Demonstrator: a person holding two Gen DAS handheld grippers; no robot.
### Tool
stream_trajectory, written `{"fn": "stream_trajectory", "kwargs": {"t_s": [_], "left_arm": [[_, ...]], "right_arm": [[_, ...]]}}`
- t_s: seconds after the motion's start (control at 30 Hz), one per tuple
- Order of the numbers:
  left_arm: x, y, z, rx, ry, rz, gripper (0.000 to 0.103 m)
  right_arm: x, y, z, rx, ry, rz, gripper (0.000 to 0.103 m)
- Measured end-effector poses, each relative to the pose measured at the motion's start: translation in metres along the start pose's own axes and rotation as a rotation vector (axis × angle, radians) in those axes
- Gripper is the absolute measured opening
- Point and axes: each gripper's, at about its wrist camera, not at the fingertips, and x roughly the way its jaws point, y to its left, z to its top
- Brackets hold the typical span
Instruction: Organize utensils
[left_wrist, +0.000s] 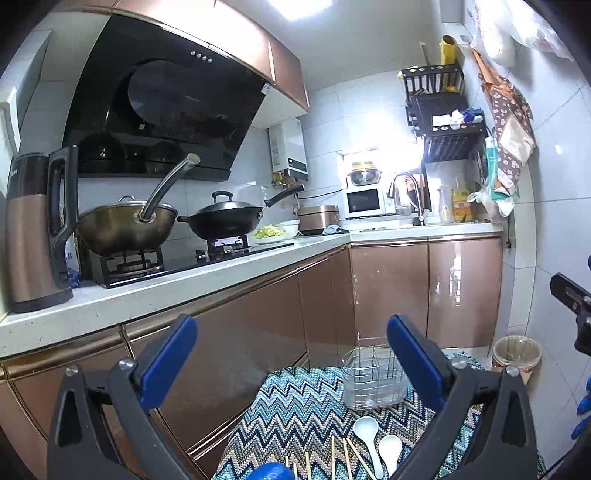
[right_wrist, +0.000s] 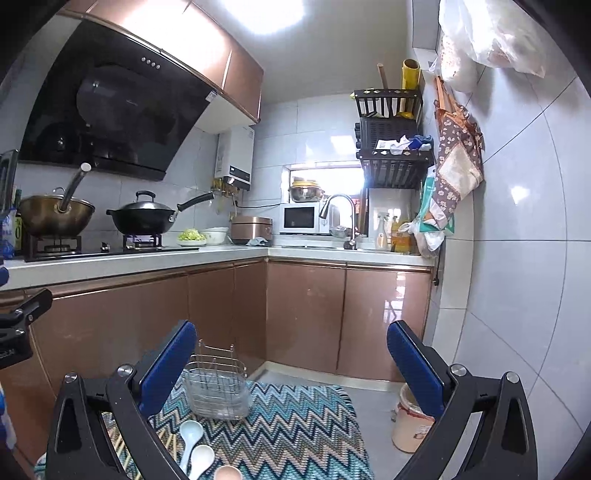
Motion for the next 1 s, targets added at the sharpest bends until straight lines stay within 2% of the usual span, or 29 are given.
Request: {"fn": "stream_trajectory", "kwargs": {"t_s": [0.2,0.6,1.0], "left_arm": [[0.006,0.008,-0.002,-0.012,0.011,0.014,0.103],[0.019,0.012,-0.010,-0.016,0.036,0.031,0.103],[0.045,0.017,-0.020,-0.008,0.082,0.069,0.103]], "right_arm": [[0.006,0.005,0.001,-0.017,0.048,0.024,0.103],[0.013,0.016,-0.003,-0.046,0.053,0.138,0.103],[0.033,0.014,-0.012,-0.043,0.085,0.190,0.103]]}}
